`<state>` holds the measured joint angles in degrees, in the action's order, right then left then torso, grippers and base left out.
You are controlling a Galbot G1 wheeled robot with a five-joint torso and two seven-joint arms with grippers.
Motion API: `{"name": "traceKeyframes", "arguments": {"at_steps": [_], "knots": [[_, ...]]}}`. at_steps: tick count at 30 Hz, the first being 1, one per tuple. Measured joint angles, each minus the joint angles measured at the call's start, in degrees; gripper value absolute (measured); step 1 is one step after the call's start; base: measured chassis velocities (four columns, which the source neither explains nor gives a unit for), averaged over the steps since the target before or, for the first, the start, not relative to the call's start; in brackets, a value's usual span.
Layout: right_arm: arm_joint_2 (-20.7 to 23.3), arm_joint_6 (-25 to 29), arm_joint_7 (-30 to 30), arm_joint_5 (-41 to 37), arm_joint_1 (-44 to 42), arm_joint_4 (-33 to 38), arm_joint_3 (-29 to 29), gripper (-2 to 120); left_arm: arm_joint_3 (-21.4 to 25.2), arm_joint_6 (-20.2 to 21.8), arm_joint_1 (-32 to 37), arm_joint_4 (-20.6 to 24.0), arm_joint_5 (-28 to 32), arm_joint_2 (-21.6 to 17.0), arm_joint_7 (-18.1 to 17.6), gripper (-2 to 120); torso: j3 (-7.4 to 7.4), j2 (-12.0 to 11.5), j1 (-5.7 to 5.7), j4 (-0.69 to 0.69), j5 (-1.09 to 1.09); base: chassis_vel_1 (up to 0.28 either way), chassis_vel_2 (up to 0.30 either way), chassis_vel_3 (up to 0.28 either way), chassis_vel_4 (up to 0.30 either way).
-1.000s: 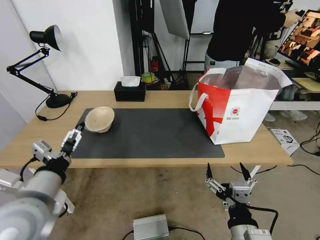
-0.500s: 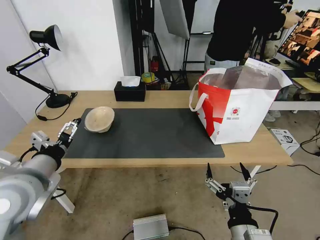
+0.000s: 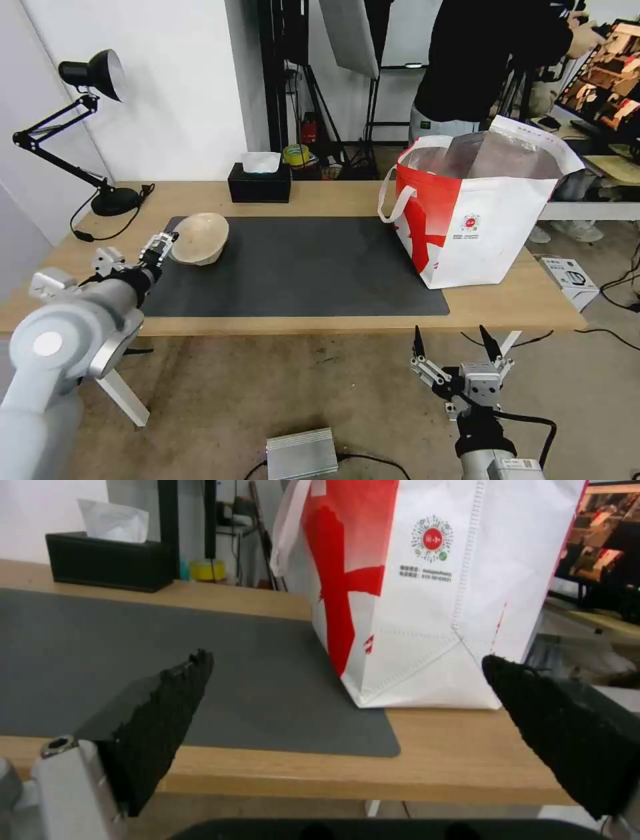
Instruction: Pick up the trash from the table and place it into the takeout bag.
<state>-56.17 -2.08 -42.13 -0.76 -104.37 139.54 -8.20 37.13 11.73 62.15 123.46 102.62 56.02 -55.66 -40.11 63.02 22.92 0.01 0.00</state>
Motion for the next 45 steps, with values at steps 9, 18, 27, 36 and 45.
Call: {"name": "traceKeyframes", "arguments": {"at_steps": [9,18,27,36,45], "knots": [[0.00,0.00,0.00,0.00,0.00,0.00,0.00,100,-2.36,0.09,-3.50,-5.07,0.65,-1.39,-1.23,100,0.00,0.00,0.00,0.00,0.00,0.000,0.000,0.000,0.000],[0.00,0.00,0.00,0.00,0.00,0.00,0.00,100,-5.09,0.16,-7.10,-8.82,0.36,-0.24,-1.23,100,0.00,0.00,0.00,-0.01,0.00,0.000,0.000,0.000,0.000],[0.00,0.00,0.00,0.00,0.00,0.00,0.00,100,-7.71,0.16,-10.55,-12.72,-0.45,0.66,-1.10,100,0.00,0.00,0.00,-0.01,0.00,0.000,0.000,0.000,0.000],[0.00,0.00,0.00,0.00,0.00,0.00,0.00,100,-10.19,0.26,-14.04,-16.18,-1.28,1.74,-1.04,100,0.00,0.00,0.00,-0.01,0.00,0.000,0.000,0.000,0.000],[0.00,0.00,0.00,0.00,0.00,0.00,0.00,100,-12.54,0.55,-16.75,-18.78,-2.14,2.67,-0.94,100,0.00,0.00,0.00,0.00,0.00,0.000,0.000,0.000,0.000]]}}
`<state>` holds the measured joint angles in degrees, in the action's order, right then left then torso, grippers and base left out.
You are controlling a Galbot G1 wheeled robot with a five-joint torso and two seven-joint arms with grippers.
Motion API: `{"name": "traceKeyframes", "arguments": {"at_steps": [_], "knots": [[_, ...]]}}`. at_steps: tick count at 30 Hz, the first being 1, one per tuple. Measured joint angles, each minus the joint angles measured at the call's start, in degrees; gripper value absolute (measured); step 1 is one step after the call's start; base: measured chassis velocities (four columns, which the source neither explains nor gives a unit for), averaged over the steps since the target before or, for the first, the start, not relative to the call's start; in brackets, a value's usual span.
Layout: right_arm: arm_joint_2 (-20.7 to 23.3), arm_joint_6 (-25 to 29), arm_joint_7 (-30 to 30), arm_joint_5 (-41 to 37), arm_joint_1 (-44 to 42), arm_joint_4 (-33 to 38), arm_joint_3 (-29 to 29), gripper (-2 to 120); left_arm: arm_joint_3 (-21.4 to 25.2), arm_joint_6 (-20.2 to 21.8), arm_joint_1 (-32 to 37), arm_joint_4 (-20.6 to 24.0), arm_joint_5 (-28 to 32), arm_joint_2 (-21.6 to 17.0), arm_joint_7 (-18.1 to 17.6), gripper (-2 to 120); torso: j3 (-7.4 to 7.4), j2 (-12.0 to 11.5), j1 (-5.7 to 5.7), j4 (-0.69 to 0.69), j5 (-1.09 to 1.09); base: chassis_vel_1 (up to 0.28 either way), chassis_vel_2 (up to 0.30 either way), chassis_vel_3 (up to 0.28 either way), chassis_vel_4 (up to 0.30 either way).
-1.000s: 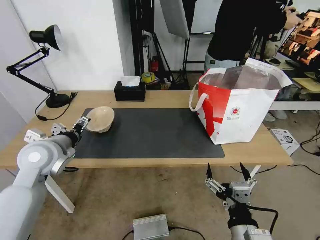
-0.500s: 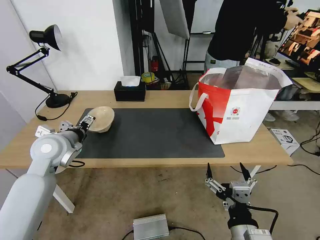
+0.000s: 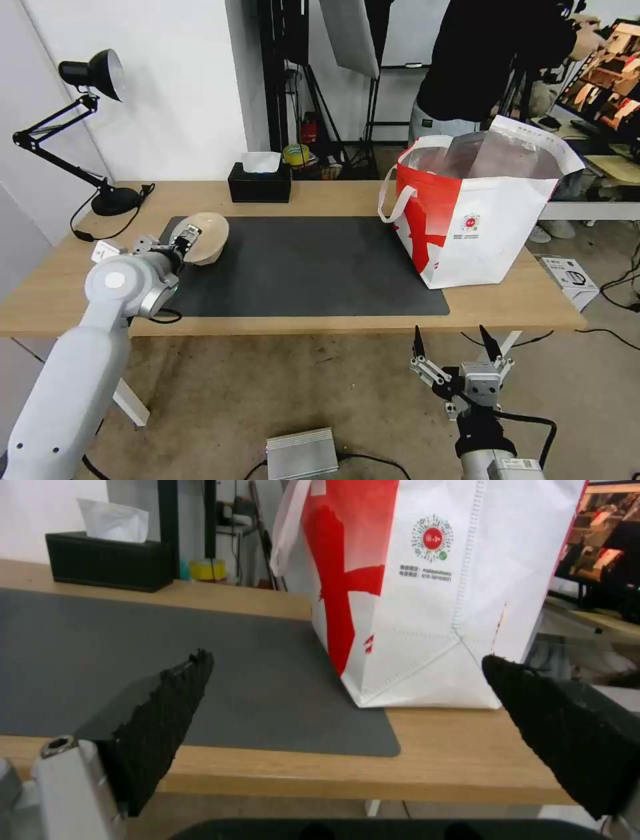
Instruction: Pick up the trash from the table and place it into the takeout bag.
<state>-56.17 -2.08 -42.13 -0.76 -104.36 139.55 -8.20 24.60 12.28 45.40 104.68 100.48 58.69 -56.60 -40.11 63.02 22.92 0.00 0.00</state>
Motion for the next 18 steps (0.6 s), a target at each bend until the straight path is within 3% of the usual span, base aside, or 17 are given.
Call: {"name": "traceKeyframes", "arguments": {"at_steps": [18], "knots": [[0.00,0.00,0.00,0.00,0.00,0.00,0.00,100,0.69,1.32,1.08,-2.18,-3.33,1.97,0.35,100,0.00,0.00,-0.01,0.00,0.00,0.000,0.000,0.000,0.000]]}}
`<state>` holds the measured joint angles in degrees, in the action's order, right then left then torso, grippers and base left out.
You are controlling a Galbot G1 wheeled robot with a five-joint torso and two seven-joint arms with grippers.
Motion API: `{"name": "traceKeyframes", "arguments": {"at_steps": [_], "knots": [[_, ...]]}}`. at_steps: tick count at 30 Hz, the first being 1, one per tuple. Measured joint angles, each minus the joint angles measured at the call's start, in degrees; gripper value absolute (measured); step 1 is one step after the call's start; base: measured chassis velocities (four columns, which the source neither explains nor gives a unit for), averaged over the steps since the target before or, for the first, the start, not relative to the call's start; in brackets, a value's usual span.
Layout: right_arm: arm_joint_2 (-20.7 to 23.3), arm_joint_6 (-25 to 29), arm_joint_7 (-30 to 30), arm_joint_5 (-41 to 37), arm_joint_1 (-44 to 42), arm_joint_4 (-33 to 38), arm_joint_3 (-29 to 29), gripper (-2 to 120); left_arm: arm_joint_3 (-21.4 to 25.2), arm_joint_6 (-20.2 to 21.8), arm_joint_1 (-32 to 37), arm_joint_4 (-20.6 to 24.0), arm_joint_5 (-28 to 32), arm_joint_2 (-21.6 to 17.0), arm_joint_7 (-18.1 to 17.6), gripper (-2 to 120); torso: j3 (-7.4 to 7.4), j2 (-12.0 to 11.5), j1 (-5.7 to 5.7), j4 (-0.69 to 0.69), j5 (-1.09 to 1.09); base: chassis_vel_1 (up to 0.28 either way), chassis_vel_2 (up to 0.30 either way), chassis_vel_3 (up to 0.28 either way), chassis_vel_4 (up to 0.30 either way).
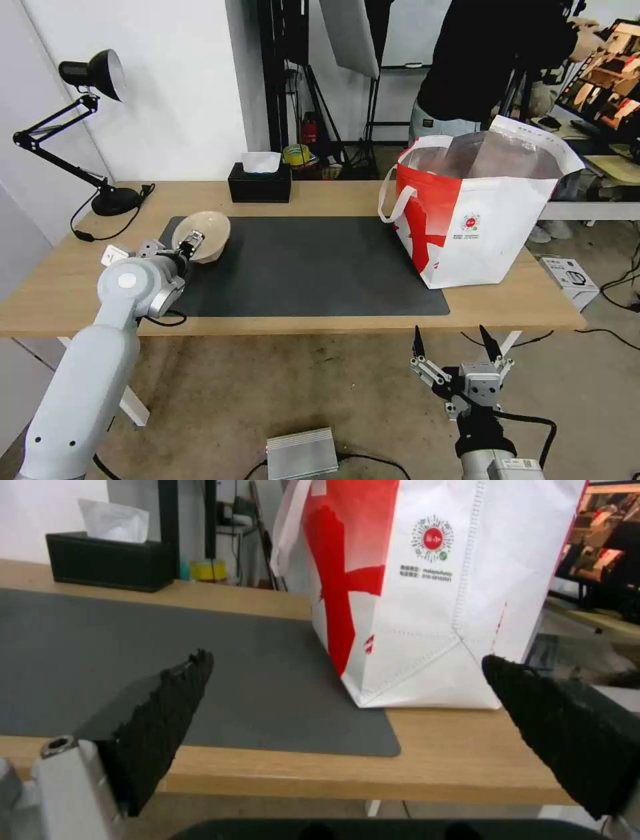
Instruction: Pick up the trash from the table and place it into the takeout bag.
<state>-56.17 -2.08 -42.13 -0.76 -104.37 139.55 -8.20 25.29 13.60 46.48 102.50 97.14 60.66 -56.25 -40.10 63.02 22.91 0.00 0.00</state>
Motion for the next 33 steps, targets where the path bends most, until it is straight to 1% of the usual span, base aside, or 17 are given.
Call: {"name": "traceKeyframes", "arguments": {"at_steps": [2,7,10,13,14,15,16,18,19,20,22,24,25,26,29,30,33], "knots": [[0.00,0.00,0.00,0.00,0.00,0.00,0.00,100,-0.04,0.58,-0.22,-0.87,-1.00,0.29,0.05,100,0.00,0.00,0.00,0.00,0.00,0.000,0.000,0.000,0.000],[0.00,0.00,0.00,0.00,0.00,0.00,0.00,100,-0.68,1.01,-1.17,-2.71,-2.69,1.07,1.93,100,0.00,0.00,0.00,0.00,0.00,0.000,0.000,0.000,0.000],[0.00,0.00,0.00,0.00,0.00,0.00,0.00,100,-1.28,1.01,-1.73,-3.57,-3.17,1.46,2.16,96,0.00,0.00,0.00,0.00,0.00,0.000,0.000,0.000,0.000],[0.00,0.00,0.00,0.00,0.00,0.00,0.00,100,-2.41,0.87,-2.89,-5.33,-3.85,2.22,2.30,82,0.00,0.00,0.00,0.00,0.00,0.000,0.000,0.000,0.000],[0.00,0.00,0.00,0.00,0.00,0.00,0.00,100,-2.41,0.87,-2.89,-5.33,-3.85,2.22,2.30,82,0.00,0.00,0.00,0.00,0.00,0.000,0.000,0.000,0.000],[0.00,0.00,0.00,0.00,0.00,0.00,0.00,100,-2.67,0.84,-3.10,-5.67,-4.03,2.38,2.47,79,0.00,0.00,0.00,0.00,0.00,0.000,0.000,0.000,0.000],[0.00,0.00,0.00,0.00,0.00,0.00,0.00,100,-3.02,0.81,-3.37,-6.08,-4.18,2.62,2.74,72,0.00,0.00,0.00,0.00,0.00,0.000,0.000,0.000,0.000],[0.00,0.00,0.00,0.00,0.00,0.00,0.00,100,-3.49,0.70,-3.77,-6.47,-4.42,3.03,3.16,64,0.00,0.00,0.00,0.00,0.00,0.000,0.000,0.000,0.000],[0.00,0.00,0.00,0.00,0.00,0.00,0.00,100,-3.71,0.66,-3.93,-6.57,-4.51,3.22,3.27,60,0.00,0.00,0.00,0.00,0.00,0.000,0.000,0.000,0.000],[0.00,0.00,0.00,0.00,0.00,0.00,0.00,100,-3.71,0.66,-3.93,-6.57,-4.51,3.22,3.27,60,0.00,0.00,0.00,0.00,0.00,0.000,0.000,0.000,0.000],[0.00,0.00,0.00,0.00,0.00,0.00,0.00,100,-4.01,0.58,-4.15,-6.68,-4.71,3.54,3.33,52,0.00,0.00,0.00,0.00,0.00,0.000,0.000,0.000,0.000],[0.00,0.00,0.00,0.00,0.00,0.00,0.00,100,-4.18,0.52,-4.20,-6.67,-4.84,3.62,3.34,42,0.00,0.00,0.00,0.00,0.00,0.000,0.000,0.000,0.000],[0.00,0.00,0.00,0.00,0.00,0.00,0.00,100,-4.18,0.52,-4.20,-6.67,-4.84,3.62,3.34,42,0.00,0.00,0.00,0.00,0.00,0.000,0.000,0.000,0.000],[0.00,0.00,0.00,0.00,0.00,0.00,0.00,100,-4.19,0.49,-4.17,-6.58,-4.91,3.61,3.34,38,0.00,0.00,0.00,0.00,0.00,0.000,0.000,0.000,0.000],[0.00,0.00,0.00,0.00,0.00,0.00,0.00,100,-3.93,0.46,-3.51,-5.55,-4.99,3.24,3.34,23,0.00,0.00,0.01,0.01,-0.01,0.000,0.000,0.000,0.000],[0.00,0.00,0.00,0.00,0.00,0.00,0.00,100,-3.93,0.46,-3.51,-5.55,-4.99,3.24,3.34,23,0.00,0.00,0.01,0.01,-0.01,0.000,0.000,0.000,0.000],[0.00,0.00,0.00,0.00,0.00,0.00,0.00,100,-3.41,0.41,-2.46,-3.85,-5.01,2.29,3.34,11,0.00,0.00,0.00,0.00,-0.01,0.000,0.000,0.000,0.000]]}}
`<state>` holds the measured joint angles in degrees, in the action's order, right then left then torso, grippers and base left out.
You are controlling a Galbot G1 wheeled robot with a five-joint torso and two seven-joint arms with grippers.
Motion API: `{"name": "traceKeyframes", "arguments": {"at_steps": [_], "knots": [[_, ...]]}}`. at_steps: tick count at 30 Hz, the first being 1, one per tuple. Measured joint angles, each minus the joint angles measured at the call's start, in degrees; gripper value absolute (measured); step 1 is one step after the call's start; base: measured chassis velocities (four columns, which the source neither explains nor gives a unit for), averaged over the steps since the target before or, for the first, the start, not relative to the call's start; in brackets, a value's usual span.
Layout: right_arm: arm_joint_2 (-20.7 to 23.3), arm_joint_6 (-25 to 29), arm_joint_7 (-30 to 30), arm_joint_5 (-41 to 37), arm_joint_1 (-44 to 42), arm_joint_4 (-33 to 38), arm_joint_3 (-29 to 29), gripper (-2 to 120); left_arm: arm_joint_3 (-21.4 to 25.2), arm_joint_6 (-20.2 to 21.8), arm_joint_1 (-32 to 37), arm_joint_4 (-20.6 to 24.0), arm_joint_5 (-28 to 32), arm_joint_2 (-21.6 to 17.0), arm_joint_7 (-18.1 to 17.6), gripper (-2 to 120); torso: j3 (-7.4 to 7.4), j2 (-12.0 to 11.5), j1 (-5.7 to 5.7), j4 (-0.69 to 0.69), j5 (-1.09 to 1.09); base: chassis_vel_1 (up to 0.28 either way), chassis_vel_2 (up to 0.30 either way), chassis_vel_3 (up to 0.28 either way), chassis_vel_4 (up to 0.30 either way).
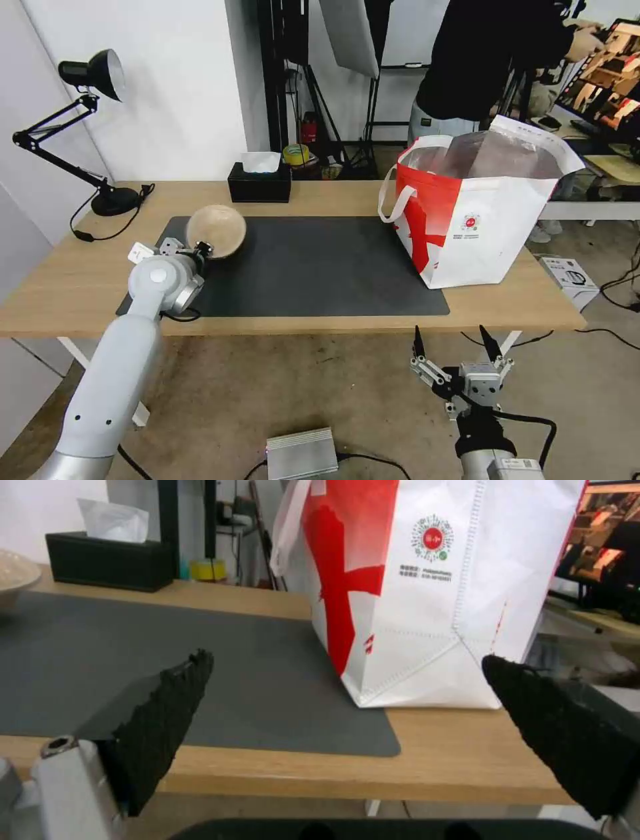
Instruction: Pick up the trash from the table and place it into the takeout bag.
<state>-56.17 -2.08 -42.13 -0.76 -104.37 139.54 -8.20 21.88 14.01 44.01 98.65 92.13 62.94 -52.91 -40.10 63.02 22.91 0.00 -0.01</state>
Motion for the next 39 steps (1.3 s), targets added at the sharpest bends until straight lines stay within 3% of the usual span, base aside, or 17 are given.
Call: {"name": "traceKeyframes", "arguments": {"at_steps": [4,23,26,29,30,33,34,37,39], "knots": [[0.00,0.00,0.00,0.00,0.00,0.00,0.00,100,0.70,-0.02,0.91,2.30,0.10,-1.14,0.11,1,0.00,0.00,0.00,0.00,0.01,0.000,0.000,0.000,0.000],[0.00,0.00,0.00,0.00,0.00,0.00,0.00,100,0.84,-1.48,0.59,12.91,3.43,-7.67,5.09,1,0.00,0.00,0.00,-0.01,0.01,0.000,0.000,0.000,0.000],[0.00,0.00,0.00,0.00,0.00,0.00,0.00,100,-0.55,-2.54,-1.29,13.59,3.69,-8.80,7.77,1,0.00,0.00,0.00,0.00,0.01,0.000,0.000,0.000,0.000],[0.00,0.00,0.00,0.00,0.00,0.00,0.00,100,-4.55,-4.84,-6.33,12.93,4.15,-9.62,14.65,1,0.00,0.00,0.00,0.00,0.01,0.000,0.000,0.000,0.000],[0.00,0.00,0.00,0.00,0.00,0.00,0.00,100,-4.55,-4.84,-6.33,12.93,4.15,-9.62,14.65,1,0.00,0.00,0.00,0.00,0.01,0.000,0.000,0.000,0.000],[0.00,0.00,0.00,0.00,0.00,0.00,0.00,100,-8.17,-6.74,-10.53,12.63,5.34,-9.56,22.24,1,-0.01,0.00,0.00,0.01,0.03,0.000,0.000,0.000,0.000],[0.00,0.00,0.00,0.00,0.00,0.00,0.00,100,-8.17,-6.74,-10.53,12.63,5.34,-9.56,22.24,1,-0.01,0.00,0.00,0.01,0.03,0.000,0.000,0.000,0.000],[0.00,0.00,0.00,0.00,0.00,0.00,0.00,100,-12.27,-8.29,-14.67,12.27,6.26,-8.86,27.83,1,0.00,0.00,0.00,0.00,0.02,0.000,0.000,0.000,0.000],[0.00,0.00,0.00,0.00,0.00,0.00,0.00,100,-13.45,-8.66,-15.69,12.05,6.32,-8.50,28.86,1,-0.01,0.00,0.00,0.00,0.02,0.000,0.000,0.000,0.000]]}}
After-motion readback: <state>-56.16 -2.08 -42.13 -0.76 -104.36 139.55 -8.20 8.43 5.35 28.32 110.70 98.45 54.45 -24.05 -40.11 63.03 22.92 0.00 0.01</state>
